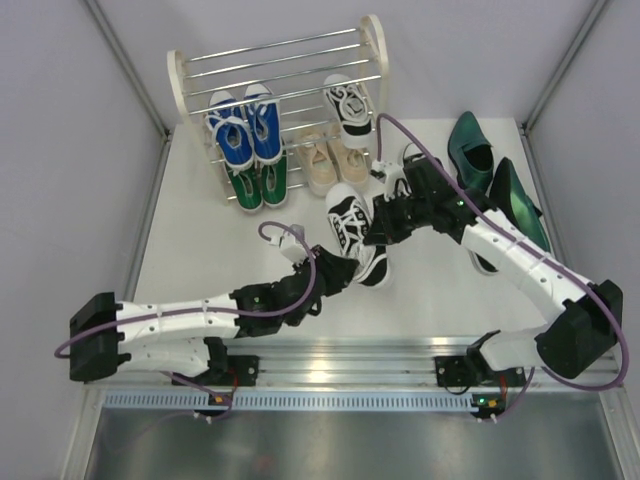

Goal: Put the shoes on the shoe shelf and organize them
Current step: Pick up the shoe at the center of the board.

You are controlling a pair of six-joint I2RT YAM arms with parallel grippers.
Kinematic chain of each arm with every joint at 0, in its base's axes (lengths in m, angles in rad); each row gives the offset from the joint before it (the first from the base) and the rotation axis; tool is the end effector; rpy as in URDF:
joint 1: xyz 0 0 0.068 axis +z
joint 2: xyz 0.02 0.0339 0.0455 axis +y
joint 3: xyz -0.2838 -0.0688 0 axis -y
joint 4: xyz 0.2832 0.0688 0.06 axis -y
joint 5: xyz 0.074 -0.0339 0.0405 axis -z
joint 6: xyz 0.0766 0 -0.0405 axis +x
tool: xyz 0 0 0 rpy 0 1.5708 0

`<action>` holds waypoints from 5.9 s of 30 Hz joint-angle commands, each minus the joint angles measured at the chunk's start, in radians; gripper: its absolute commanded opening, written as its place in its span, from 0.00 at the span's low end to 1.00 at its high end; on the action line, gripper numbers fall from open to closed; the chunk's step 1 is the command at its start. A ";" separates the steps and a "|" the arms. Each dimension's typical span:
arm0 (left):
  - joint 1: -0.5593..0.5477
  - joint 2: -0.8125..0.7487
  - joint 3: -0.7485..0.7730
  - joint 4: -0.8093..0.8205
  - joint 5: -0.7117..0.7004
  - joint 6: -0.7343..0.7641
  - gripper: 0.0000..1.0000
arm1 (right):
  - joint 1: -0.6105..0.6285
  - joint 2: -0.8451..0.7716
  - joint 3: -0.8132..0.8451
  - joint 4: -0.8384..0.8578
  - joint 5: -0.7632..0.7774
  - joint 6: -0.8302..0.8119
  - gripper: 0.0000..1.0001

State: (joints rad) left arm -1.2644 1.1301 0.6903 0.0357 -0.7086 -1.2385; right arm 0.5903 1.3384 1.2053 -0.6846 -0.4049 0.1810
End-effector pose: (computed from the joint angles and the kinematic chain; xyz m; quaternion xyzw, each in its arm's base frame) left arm 0.1387 -0.2731 0.2519 -0.1809 0.7852 -0.3996 0.4371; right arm 0.2674 0.2155 0.3062 -0.2575 0.8769 0.3087 0.2634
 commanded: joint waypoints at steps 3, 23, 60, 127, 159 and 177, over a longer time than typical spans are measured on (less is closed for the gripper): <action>0.002 -0.098 -0.043 0.280 0.066 0.051 0.67 | -0.003 -0.022 0.027 0.004 -0.192 -0.203 0.00; 0.059 -0.535 -0.187 0.108 0.152 0.244 0.98 | -0.115 -0.033 0.036 -0.207 -0.727 -0.607 0.00; 0.353 -0.510 -0.314 0.098 0.368 0.036 0.00 | -0.113 -0.085 0.260 -0.540 -0.611 -1.165 0.99; 0.367 -0.394 -0.339 0.294 0.486 -0.174 0.00 | 0.151 -0.150 0.001 -0.679 -0.388 -1.686 0.53; 0.369 -0.366 -0.362 0.368 0.491 -0.207 0.00 | 0.217 -0.137 -0.104 -0.516 -0.213 -1.588 0.00; 0.369 -0.628 -0.118 -0.300 0.242 0.096 0.92 | 0.217 0.034 0.384 -0.610 -0.129 -1.368 0.00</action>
State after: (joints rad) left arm -0.9005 0.5449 0.5262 -0.0929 -0.3862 -1.2129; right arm 0.7975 1.3472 1.4727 -1.3113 -0.5434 -1.2224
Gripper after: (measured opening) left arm 0.912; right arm 0.032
